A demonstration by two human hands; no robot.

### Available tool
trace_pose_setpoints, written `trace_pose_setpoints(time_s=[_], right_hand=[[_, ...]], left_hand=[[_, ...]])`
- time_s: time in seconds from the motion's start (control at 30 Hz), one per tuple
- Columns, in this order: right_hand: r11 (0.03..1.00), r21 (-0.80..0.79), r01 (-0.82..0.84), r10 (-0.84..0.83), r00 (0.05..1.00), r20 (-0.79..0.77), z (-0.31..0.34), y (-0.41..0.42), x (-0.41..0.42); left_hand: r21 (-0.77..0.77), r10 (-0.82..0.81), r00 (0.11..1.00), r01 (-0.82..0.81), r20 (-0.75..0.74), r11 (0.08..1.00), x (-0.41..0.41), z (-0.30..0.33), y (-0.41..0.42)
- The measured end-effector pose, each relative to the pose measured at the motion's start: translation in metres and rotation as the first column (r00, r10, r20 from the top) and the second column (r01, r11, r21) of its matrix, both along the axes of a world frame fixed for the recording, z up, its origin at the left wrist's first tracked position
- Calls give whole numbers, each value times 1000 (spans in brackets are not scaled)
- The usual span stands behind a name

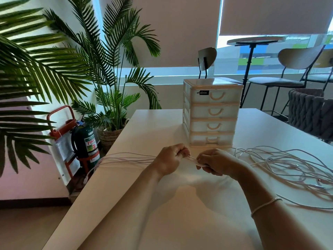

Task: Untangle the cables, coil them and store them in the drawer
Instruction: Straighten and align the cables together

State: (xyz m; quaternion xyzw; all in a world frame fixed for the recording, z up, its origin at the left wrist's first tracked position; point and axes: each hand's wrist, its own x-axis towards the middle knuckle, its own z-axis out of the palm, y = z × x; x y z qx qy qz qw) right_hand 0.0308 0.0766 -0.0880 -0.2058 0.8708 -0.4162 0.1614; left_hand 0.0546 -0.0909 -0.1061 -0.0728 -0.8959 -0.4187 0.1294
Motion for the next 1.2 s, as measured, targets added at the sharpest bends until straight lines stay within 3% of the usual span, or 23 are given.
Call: trace_pose_setpoints(time_s=[0.2,0.5,0.67,0.8,1.0,1.2], right_hand=[[996,-26,-82,82,997,6,-1,-7,5],[998,34,-59,58,998,33,4,-8,7],[991,-75,113,-124,979,-164,-1,-9,-1],[987,-86,132,-151,952,-266,-4,-12,-4],[999,-36,34,-38,989,-143,-3,-6,-4],[987,37,156,-136,936,-326,-6,-9,-6]], left_hand=[[-48,43,999,-44,-21,998,1,-1,4],[-15,18,1000,-18,-2,1000,0,-4,5],[6,-62,996,61,59,998,2,0,4],[55,-95,992,91,79,994,6,0,6],[-49,18,1000,-18,-10,999,3,-1,5],[-160,-7,998,17,63,987,-1,0,-8]])
